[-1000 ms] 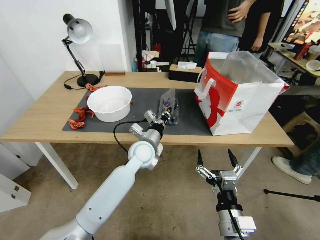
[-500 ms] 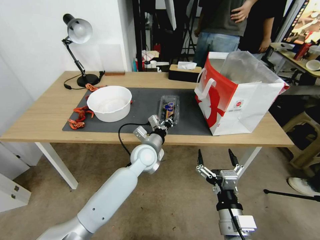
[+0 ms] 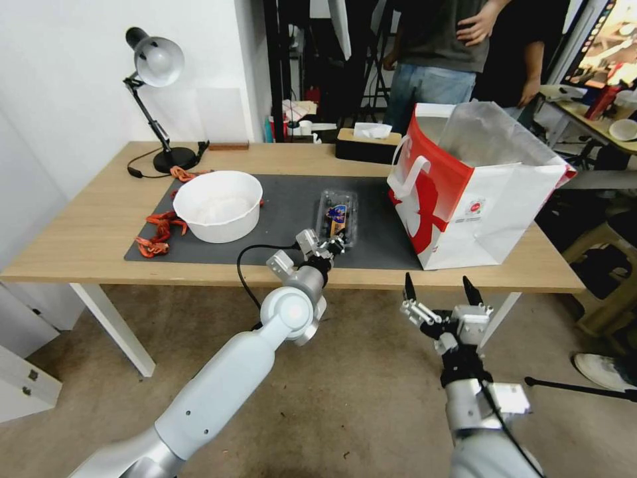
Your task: Close the takeout container lid, then place the container into the takeout bag.
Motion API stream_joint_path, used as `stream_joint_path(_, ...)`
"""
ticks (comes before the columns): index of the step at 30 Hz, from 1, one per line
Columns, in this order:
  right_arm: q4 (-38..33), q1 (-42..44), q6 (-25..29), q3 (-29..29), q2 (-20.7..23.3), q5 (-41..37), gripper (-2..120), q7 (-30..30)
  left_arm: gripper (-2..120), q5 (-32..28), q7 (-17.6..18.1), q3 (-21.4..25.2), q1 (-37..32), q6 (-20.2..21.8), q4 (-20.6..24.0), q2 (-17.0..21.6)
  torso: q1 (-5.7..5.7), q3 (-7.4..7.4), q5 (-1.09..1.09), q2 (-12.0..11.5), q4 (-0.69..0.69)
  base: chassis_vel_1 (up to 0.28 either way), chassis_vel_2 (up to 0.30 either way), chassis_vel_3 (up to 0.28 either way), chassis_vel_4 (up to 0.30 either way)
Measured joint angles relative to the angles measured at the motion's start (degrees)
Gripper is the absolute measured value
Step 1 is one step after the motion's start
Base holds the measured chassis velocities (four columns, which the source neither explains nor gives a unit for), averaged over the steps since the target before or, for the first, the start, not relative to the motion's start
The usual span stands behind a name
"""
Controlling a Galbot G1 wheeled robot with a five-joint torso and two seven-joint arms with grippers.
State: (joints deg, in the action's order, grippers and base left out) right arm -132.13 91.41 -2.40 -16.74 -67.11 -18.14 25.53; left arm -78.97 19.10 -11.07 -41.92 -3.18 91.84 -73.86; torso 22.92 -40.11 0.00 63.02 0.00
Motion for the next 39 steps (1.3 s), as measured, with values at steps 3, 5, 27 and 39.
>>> stream_joint_path(3,0.14,-3.43,-3.03,-0.04,0.96,-6.01,100,0.4,0,0.01,0.0,-0.1,0.22,0.0,-0.09,0.04,0.0,0.0,0.0,0.0,0.01,0.0,0.0,0.0,0.0)
stream_joint_path(5,0.83,-6.59,-5.48,0.05,1.93,-11.48,100,0.82,0,0.0,0.0,-0.19,0.43,-0.01,-0.15,0.09,0.01,0.0,0.0,0.0,0.01,0.0,0.0,0.0,0.0)
stream_joint_path(27,16.9,-36.0,-14.02,6.98,3.89,-43.88,100,7.21,0,0.0,0.0,-0.24,0.6,-0.2,0.02,1.1,0.02,0.0,-0.01,0.0,0.01,0.0,0.0,0.0,0.0)
stream_joint_path(39,30.52,-49.56,-15.11,14.84,-2.07,-49.26,100,10.77,0,0.13,-0.03,0.06,0.28,-0.33,0.16,1.2,0.01,0.0,-0.02,0.0,0.01,0.0,0.0,0.0,0.0)
